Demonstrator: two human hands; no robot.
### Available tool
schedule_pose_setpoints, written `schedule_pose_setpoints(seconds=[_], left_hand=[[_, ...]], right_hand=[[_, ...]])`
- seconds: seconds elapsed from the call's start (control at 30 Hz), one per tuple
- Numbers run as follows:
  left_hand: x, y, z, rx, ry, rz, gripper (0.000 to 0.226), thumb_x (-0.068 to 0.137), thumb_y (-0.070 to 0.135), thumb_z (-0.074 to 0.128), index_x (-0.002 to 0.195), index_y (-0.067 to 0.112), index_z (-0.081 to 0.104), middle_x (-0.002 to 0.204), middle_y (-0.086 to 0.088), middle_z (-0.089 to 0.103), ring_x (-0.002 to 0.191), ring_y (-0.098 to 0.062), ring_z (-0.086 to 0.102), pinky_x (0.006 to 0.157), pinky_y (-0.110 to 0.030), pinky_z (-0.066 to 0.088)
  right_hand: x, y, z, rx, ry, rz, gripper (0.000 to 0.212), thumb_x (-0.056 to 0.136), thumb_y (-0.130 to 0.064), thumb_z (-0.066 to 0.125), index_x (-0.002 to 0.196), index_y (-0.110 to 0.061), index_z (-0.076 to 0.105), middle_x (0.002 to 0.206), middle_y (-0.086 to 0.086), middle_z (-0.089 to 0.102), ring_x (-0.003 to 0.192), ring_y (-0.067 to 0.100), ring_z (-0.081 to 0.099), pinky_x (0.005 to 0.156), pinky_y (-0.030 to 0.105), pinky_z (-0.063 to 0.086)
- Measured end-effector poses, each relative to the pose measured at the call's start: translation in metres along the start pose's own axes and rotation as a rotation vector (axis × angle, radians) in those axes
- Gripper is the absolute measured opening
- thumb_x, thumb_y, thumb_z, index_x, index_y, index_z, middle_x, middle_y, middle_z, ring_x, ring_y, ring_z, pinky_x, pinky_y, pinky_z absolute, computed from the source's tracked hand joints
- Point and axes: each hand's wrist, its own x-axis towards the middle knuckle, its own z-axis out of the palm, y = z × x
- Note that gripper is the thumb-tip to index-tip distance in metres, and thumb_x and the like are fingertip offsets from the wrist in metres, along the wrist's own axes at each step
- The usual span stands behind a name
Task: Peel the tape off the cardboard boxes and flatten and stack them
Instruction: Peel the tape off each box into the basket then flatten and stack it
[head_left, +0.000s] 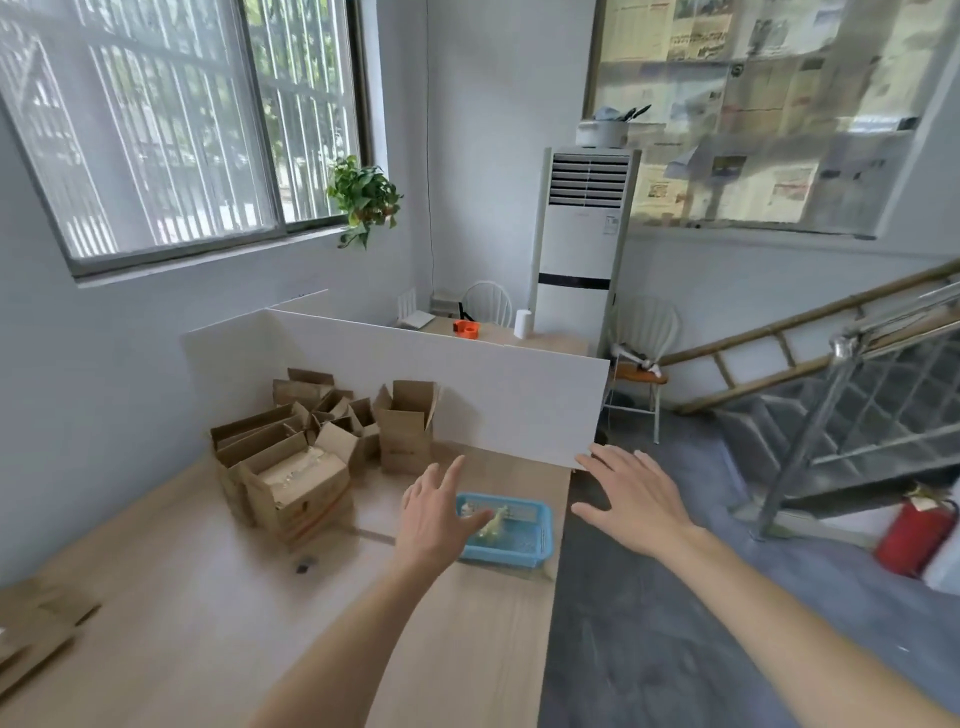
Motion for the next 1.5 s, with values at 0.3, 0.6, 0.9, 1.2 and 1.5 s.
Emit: schedule_pose_setpoints(seconds=[0.3,0.6,0.9,1.2,1.5], left_hand=[[0.063,0.013,0.048,0.034,0.032,-0.071,0.095,0.085,0.070,0.063,0.161,0.036,0.017,0.164,-0.006,0.028,0.148,-0.029,0.031,0.119,-0.044,0.030],[0.190,-0.036,0.094,0.006,0.093,-0.250,0.097,0.084,0.072,0.064,0.161,0.036,0.017,0.163,-0.014,0.030,0.148,-0.031,0.034,0.118,-0.044,0.034],[0.302,-0.083,0.135,-0.003,0.090,-0.379,0.097,0.084,0.071,0.064,0.161,0.035,0.018,0.163,-0.015,0.031,0.148,-0.030,0.036,0.118,-0.044,0.037],[0.370,-0.171,0.175,0.036,0.115,-0.529,0.098,0.082,0.076,0.062,0.159,0.044,0.010,0.164,-0.018,0.027,0.149,-0.032,0.033,0.118,-0.044,0.033],[0.470,-0.242,0.241,0.043,0.117,-0.667,0.112,0.075,0.074,0.072,0.156,0.054,-0.003,0.168,-0.021,0.009,0.153,-0.037,0.022,0.120,-0.044,0.028]], right_hand=[[0.068,0.040,0.036,0.057,-0.040,-0.071,0.075,0.095,-0.066,0.049,0.158,-0.033,0.025,0.167,-0.006,0.023,0.154,0.013,0.021,0.127,0.040,0.014],[0.220,0.063,0.088,0.038,-0.091,-0.210,0.072,0.096,-0.064,0.048,0.159,-0.033,0.026,0.166,-0.008,0.024,0.153,0.012,0.019,0.125,0.037,0.013],[0.368,0.049,0.163,0.100,-0.199,-0.279,0.070,0.095,-0.065,0.048,0.156,-0.034,0.032,0.163,-0.009,0.031,0.150,0.013,0.027,0.121,0.036,0.020],[0.497,-0.010,0.272,0.176,-0.295,-0.446,0.073,0.094,-0.067,0.050,0.157,-0.038,0.029,0.165,-0.012,0.027,0.150,0.014,0.028,0.120,0.038,0.026],[0.610,-0.036,0.403,0.241,-0.436,-0.554,0.074,0.093,-0.066,0.049,0.157,-0.034,0.031,0.165,-0.009,0.027,0.150,0.014,0.027,0.121,0.033,0.024]])
